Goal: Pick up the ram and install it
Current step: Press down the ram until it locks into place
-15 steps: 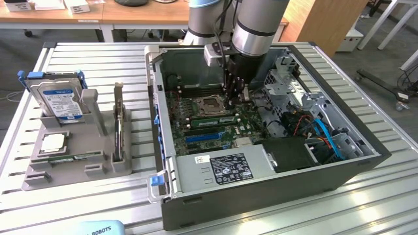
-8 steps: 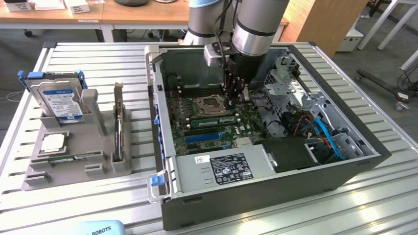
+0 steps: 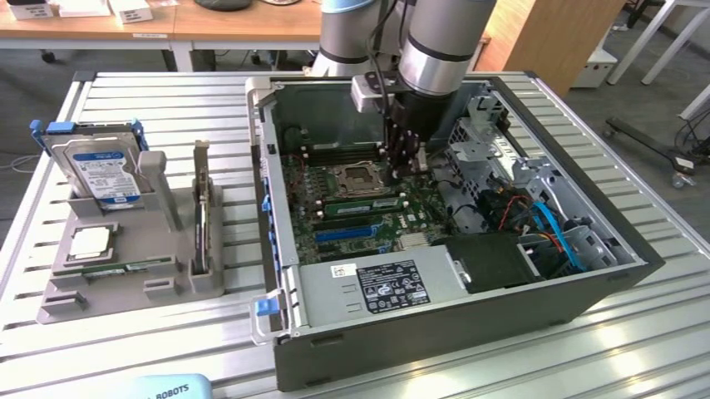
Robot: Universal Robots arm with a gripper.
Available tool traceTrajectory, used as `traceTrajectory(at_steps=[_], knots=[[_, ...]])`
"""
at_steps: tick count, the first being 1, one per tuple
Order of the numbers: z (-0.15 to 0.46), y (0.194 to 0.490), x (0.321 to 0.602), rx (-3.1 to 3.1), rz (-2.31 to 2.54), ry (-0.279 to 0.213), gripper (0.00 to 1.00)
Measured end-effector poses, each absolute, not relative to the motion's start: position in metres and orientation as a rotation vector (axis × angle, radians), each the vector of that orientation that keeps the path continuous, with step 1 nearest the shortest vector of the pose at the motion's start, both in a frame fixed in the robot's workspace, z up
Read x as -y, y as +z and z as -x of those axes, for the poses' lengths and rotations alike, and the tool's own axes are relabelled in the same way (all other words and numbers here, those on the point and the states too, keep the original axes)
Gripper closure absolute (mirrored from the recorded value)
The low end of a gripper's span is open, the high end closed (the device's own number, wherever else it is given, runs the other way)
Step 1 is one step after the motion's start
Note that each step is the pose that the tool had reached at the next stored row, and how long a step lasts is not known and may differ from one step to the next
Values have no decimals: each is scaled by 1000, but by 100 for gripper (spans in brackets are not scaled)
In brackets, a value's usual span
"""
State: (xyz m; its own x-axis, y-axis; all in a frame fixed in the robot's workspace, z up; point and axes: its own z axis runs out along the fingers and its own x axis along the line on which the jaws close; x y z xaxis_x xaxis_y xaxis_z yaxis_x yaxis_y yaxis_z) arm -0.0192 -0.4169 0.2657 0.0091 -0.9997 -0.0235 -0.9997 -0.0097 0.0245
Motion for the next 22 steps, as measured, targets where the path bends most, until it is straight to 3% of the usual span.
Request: traceTrajectory(at_steps=[22], knots=[[7, 262, 417, 2210, -2231, -53, 90]])
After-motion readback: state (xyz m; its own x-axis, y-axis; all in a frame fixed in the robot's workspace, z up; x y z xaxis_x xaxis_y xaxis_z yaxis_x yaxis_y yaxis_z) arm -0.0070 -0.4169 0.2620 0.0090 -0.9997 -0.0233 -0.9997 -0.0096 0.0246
